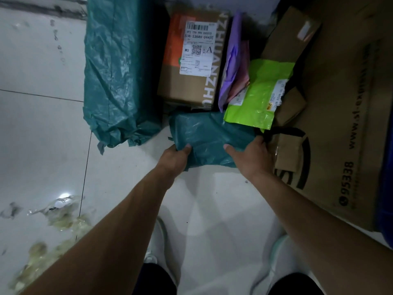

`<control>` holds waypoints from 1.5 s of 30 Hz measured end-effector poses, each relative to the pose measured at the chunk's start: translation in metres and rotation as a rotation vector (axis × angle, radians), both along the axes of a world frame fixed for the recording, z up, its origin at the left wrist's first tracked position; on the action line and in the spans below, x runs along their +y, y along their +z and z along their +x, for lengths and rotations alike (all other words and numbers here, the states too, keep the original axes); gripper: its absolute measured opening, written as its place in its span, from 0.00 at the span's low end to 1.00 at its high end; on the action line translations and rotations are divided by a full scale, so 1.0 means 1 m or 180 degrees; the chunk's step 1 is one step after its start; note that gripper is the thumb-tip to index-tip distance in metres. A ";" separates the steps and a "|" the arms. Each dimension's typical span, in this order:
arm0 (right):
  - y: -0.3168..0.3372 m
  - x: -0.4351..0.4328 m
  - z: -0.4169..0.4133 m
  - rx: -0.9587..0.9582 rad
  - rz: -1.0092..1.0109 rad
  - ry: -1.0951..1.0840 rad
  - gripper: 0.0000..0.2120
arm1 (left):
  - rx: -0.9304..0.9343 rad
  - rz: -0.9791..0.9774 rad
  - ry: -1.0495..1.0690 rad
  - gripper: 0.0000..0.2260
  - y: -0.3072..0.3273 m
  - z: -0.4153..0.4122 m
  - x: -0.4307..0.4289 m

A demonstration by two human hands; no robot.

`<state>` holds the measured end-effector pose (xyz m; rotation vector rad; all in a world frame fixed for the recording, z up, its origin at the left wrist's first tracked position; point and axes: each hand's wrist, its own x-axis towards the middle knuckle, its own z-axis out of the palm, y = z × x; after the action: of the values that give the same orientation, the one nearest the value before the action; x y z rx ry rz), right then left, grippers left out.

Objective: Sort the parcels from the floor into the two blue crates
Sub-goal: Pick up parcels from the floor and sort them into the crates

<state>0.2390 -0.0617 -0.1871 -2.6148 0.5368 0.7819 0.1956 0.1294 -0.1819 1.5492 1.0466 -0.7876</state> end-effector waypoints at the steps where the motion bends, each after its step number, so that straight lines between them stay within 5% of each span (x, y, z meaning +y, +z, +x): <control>1: 0.002 -0.002 0.001 0.0044 0.0056 -0.0013 0.42 | 0.0053 -0.0003 0.0045 0.19 0.002 -0.001 -0.003; 25: 0.165 -0.019 -0.054 0.1239 0.0703 -0.0292 0.27 | 0.0279 0.0511 -0.0314 0.20 0.181 -0.035 0.018; 32: 0.265 -0.023 -0.063 0.1172 0.0976 -0.0481 0.25 | 0.0001 0.0551 -0.0259 0.22 0.285 -0.043 0.019; 40: 0.437 -0.026 -0.065 0.0802 0.1539 -0.0408 0.12 | -0.0109 0.0496 -0.0198 0.21 0.456 -0.063 0.027; 45: 0.555 -0.037 -0.066 0.0379 0.1664 -0.0415 0.20 | -0.0356 0.0400 -0.0068 0.25 0.563 -0.075 0.009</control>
<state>0.1734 -0.0988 0.3680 -2.0455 0.4550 0.8980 0.1208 0.1387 0.3809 1.6938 1.0147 -0.6519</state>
